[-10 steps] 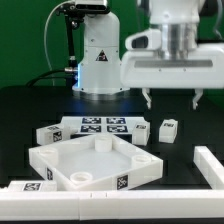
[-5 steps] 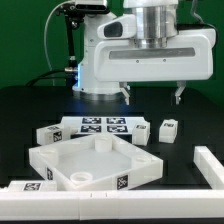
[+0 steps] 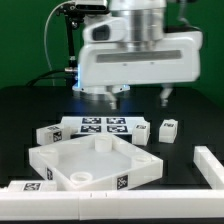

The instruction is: Assemble square table

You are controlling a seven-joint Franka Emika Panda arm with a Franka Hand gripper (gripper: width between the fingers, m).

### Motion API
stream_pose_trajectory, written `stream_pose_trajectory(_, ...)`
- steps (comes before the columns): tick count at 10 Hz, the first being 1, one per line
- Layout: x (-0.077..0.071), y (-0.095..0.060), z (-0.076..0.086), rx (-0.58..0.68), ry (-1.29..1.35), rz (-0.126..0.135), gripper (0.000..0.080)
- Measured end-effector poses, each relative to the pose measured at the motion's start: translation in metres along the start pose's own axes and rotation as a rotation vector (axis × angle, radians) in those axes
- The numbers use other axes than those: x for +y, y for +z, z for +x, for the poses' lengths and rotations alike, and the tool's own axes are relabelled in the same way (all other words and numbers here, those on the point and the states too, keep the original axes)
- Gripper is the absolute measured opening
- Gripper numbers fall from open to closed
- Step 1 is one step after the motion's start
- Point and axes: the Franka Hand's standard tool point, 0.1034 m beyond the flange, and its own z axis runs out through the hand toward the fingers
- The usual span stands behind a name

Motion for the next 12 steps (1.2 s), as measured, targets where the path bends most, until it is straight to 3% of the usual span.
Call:
stream_pose_trajectory(1, 0.010, -0.001, 0.015, -0.011, -0.050, 0.000, 0.0649)
stream_pose_trajectory(4, 0.008, 0.002, 0.015, -0.015, -0.052, -0.003, 0.0649)
stream_pose_trajectory(5, 0.019, 0.009, 0.015, -0.013, -0.113, -0.010, 0.0649)
stream_pose_trajectory(6, 0.044, 0.023, 0.017, -0.021, -0.169, -0.028, 0.0649)
stream_pose_trajectory(8, 0.082, 0.030, 0.051, 0.032, -0.340, -0.102, 0.0649)
stream_pose_trajectory(9, 0.094, 0.036, 0.058, 0.031, -0.387, -0.112, 0.0649)
stream_pose_trajectory(12, 0.097, 0.037, 0.057, 0.025, -0.368, -0.109, 0.0649)
